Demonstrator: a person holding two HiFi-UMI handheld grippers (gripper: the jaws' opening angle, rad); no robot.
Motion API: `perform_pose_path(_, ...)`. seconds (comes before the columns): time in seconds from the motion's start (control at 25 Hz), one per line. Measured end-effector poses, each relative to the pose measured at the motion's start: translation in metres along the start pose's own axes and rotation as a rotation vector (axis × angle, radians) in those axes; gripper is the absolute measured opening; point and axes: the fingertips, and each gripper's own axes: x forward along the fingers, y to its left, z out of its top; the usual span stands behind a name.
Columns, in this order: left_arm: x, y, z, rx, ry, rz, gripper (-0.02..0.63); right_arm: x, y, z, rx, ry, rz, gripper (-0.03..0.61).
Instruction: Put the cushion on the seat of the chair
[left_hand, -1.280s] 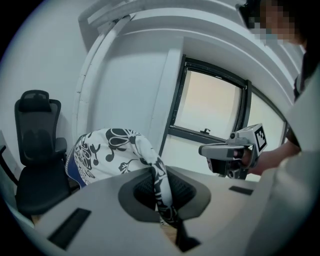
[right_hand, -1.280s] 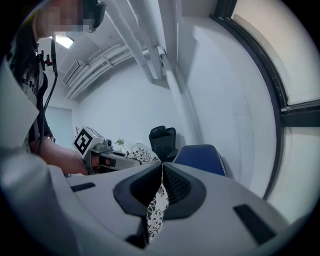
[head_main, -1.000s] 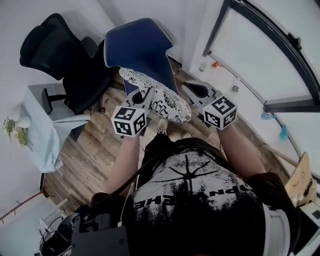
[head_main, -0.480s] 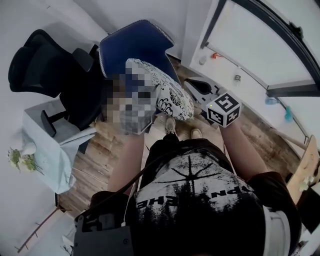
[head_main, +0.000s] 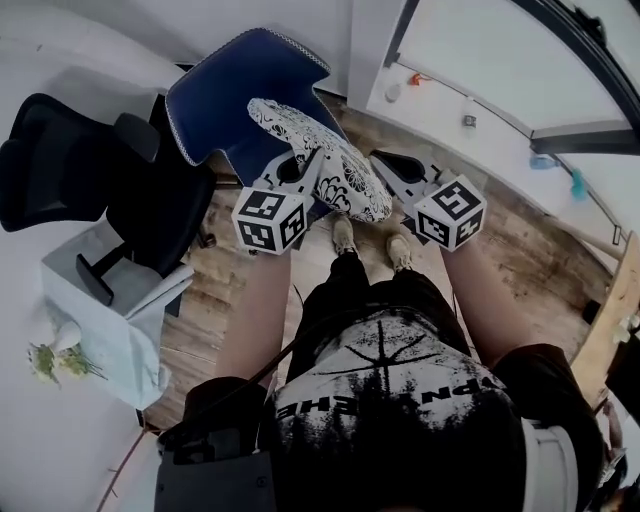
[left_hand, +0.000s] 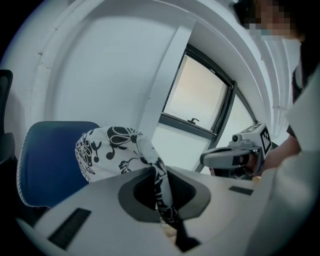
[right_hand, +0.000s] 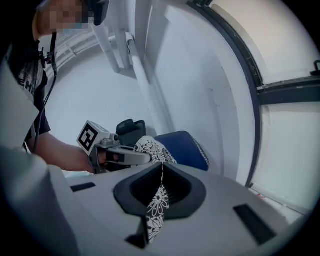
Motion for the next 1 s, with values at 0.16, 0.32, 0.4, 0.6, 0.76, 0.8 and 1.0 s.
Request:
perform_pose_path(0.16, 0.017, 0.013, -0.019, -0.025, 0.032, -0.012, 0.021, 0.005, -0.011, -0.020, 0.036, 0.022, -0.025, 0.018)
perform_pose_path(0.32, 0.033, 0.044, -0.054, -0.067, 0.068, 0.005, 0.021, 0.023, -0.021, -0.042, 0.055, 0.044, -0.025, 0.018)
perform_pose_path(0.4, 0.036, 0.057, -0.074, -0.081, 0.093, 0.022, 0.021, 0.031, -0.022, -0.056, 0.068, 0.061, -0.017, 0.018)
perform_pose_path(0.6, 0.038, 0.094, -0.117, -0.095, 0.129, 0.069, 0.021, 0.060, -0.030, -0.092, 0.083, 0.088, 0.003, 0.018)
perform_pose_path(0.76, 0.027, 0.122, -0.149, -0.125, 0.155, 0.120, 0.021, 0.087, -0.033, -0.113, 0.080, 0.114, 0.035, 0.018)
perform_pose_path(0.8, 0.024, 0.127, -0.157, -0.131, 0.161, 0.131, 0.021, 0.094, -0.031, -0.117, 0.082, 0.118, 0.046, 0.018)
perform_pose_path(1.0, 0.009, 0.159, -0.201, -0.158, 0.201, 0.180, 0.021, 0.134, -0.013, -0.136, 0.072, 0.140, 0.117, 0.018)
